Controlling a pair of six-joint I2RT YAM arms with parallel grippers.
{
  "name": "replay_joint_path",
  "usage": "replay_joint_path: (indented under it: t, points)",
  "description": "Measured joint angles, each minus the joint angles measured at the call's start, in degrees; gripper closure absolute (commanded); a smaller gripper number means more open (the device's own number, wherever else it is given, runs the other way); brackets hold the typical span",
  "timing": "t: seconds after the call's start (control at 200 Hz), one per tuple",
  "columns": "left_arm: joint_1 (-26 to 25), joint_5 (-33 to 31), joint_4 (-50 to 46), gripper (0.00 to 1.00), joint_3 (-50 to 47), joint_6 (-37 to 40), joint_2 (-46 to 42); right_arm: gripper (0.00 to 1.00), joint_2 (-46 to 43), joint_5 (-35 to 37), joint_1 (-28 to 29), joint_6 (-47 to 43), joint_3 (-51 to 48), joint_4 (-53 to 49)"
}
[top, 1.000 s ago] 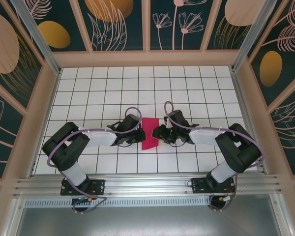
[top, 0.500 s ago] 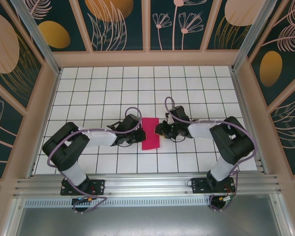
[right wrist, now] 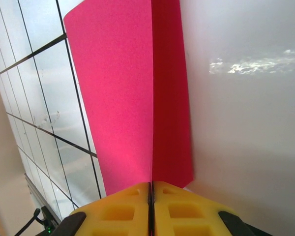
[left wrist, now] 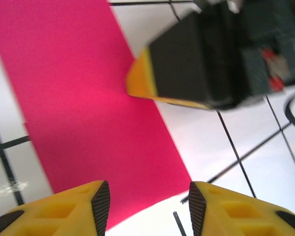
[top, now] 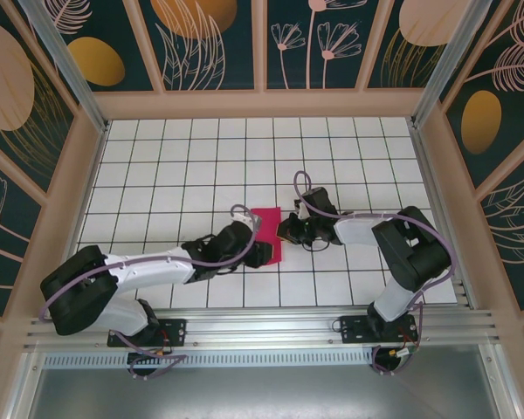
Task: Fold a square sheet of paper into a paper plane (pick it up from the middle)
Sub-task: Third fold the triangle at the center of the table.
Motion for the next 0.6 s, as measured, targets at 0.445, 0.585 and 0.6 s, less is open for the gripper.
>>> replay_joint_path:
  t: [0.445, 0.585, 0.6]
  points:
    - [-10.88, -12.59, -5.88, 0.4, 10.34, 7.91, 13.66, 0.86, 0.0, -0.66, 0.0, 0.42, 0.0, 0.04]
    - [-11.89, -15.69, -8.74, 0.4, 13.14, 8.33, 16.65, 0.86, 0.0, -0.83, 0.0, 0.42, 0.0, 0.02]
    - [-11.89, -16.04, -9.03, 0.4, 13.29, 8.33, 16.81, 0.86, 0.0, -0.83, 0.0, 0.42, 0.0, 0.02]
